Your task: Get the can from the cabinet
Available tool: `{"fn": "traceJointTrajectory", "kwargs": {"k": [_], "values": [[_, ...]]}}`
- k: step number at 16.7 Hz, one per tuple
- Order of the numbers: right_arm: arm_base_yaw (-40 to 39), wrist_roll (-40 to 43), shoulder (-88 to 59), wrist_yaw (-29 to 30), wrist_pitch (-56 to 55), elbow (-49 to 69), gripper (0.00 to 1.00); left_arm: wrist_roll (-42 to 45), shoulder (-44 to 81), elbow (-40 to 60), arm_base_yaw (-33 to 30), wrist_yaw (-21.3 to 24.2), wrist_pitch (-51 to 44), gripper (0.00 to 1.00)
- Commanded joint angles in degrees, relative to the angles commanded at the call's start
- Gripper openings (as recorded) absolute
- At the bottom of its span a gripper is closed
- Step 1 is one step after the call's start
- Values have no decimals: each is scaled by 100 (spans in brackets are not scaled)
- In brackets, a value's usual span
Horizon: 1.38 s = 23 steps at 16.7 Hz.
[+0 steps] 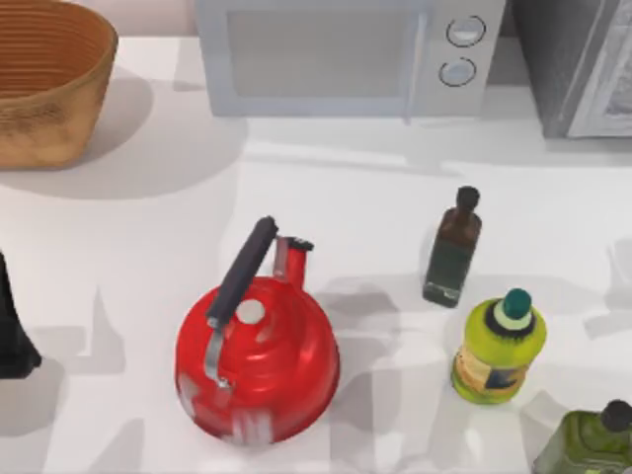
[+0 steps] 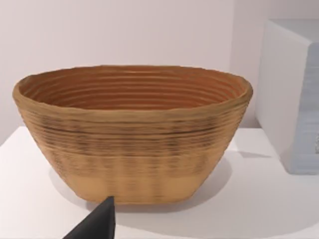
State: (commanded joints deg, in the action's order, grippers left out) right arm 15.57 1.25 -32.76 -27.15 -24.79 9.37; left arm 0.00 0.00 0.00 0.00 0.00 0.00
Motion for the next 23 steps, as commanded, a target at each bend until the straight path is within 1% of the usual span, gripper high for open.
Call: {"fn": "traceJointTrajectory", "kwargs": {"k": [9, 12, 14, 16, 18, 20, 23], "values": [[2309, 207, -5810, -4143, -3794, 1468, 0, 0, 0, 0, 0, 0, 0, 100], [2984, 268, -7432, -5322, -4879, 1884, 0, 0, 0, 0, 0, 0, 0, 100], [3359, 302, -8294, -5975, -5481, 2115, 0, 0, 0, 0, 0, 0, 0, 100], [3655, 330, -8946, -6494, -5959, 2300, 0, 0, 0, 0, 0, 0, 0, 100], [3860, 349, -9374, -6856, -6292, 2429, 0, 0, 0, 0, 0, 0, 0, 100], [3962, 359, -9577, -7039, -6459, 2493, 0, 0, 0, 0, 0, 0, 0, 100], [3974, 360, -9600, -7061, -6479, 2501, 0, 0, 0, 0, 0, 0, 0, 100]]}}
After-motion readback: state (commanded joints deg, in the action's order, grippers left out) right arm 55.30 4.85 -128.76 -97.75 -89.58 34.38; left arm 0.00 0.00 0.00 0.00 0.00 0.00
